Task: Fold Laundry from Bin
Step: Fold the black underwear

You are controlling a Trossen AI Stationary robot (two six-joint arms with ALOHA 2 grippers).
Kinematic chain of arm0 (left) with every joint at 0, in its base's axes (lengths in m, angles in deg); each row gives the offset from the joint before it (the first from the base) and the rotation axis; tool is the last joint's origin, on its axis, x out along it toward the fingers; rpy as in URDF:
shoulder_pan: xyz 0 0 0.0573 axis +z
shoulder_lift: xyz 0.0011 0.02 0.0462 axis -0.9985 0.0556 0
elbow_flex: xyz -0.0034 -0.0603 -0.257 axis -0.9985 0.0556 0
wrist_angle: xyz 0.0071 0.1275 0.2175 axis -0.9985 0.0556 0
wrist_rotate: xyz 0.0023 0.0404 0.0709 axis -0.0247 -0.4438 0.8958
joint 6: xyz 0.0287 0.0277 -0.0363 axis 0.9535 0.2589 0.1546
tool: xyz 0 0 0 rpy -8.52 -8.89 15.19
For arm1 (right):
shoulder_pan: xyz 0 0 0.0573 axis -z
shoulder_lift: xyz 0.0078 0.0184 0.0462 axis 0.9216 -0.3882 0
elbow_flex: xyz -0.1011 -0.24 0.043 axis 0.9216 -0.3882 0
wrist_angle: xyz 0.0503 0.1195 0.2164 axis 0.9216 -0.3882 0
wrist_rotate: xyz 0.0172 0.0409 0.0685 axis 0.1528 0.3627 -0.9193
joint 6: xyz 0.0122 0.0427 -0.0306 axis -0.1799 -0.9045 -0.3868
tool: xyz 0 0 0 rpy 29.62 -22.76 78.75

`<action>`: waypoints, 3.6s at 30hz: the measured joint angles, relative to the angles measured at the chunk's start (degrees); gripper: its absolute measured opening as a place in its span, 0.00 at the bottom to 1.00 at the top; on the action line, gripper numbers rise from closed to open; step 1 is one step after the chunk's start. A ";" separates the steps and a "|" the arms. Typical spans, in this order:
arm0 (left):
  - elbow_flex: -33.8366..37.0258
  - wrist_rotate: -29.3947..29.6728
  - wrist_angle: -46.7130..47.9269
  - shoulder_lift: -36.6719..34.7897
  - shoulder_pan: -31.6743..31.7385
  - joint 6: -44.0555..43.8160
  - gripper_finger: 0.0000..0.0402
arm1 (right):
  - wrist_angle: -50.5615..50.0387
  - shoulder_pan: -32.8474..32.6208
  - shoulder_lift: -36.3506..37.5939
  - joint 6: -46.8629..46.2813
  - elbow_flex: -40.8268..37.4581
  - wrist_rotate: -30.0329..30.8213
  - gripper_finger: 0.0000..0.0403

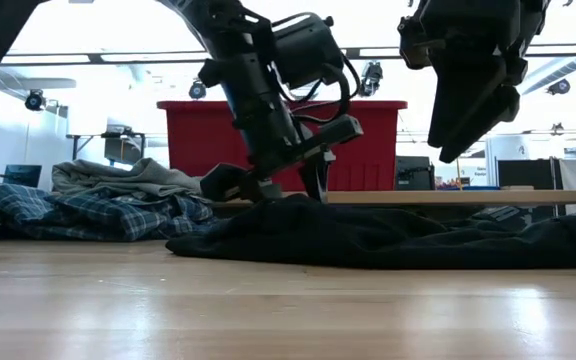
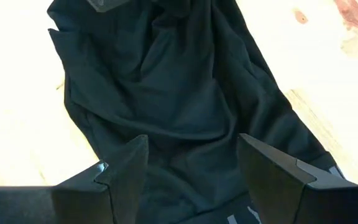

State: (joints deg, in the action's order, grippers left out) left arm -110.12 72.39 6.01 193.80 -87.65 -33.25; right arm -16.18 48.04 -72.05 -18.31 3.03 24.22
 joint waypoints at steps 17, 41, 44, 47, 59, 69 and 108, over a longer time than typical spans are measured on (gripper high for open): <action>0.21 3.63 8.12 -4.34 -0.35 6.74 0.00 | -8.93 -1.43 5.41 -5.07 0.00 0.01 0.58; 7.37 8.75 15.23 -9.33 2.69 10.95 0.04 | -1.63 6.08 -2.27 2.53 -4.13 -3.07 0.58; 6.27 8.71 19.72 -9.33 3.21 12.55 0.12 | -1.76 7.15 -2.27 15.05 -4.37 -7.34 0.58; 5.76 7.91 23.11 -9.67 3.43 14.16 0.22 | -1.64 6.99 -2.69 26.54 -5.55 -8.66 0.58; 7.86 -0.83 23.71 -21.54 -2.78 13.52 0.57 | 3.51 7.91 -11.14 32.20 -9.79 -13.62 0.58; 16.86 -0.61 5.65 -19.19 -8.84 14.69 0.49 | 5.68 8.02 -8.40 30.99 -9.79 -13.53 0.58; 37.90 5.31 -16.97 -23.85 -11.17 35.30 0.16 | 4.04 8.05 -7.93 28.32 -9.94 -15.24 0.58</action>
State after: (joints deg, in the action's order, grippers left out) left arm -72.22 77.71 -10.96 169.95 -98.82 2.06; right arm -12.14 56.09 -79.99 10.01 -6.92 8.99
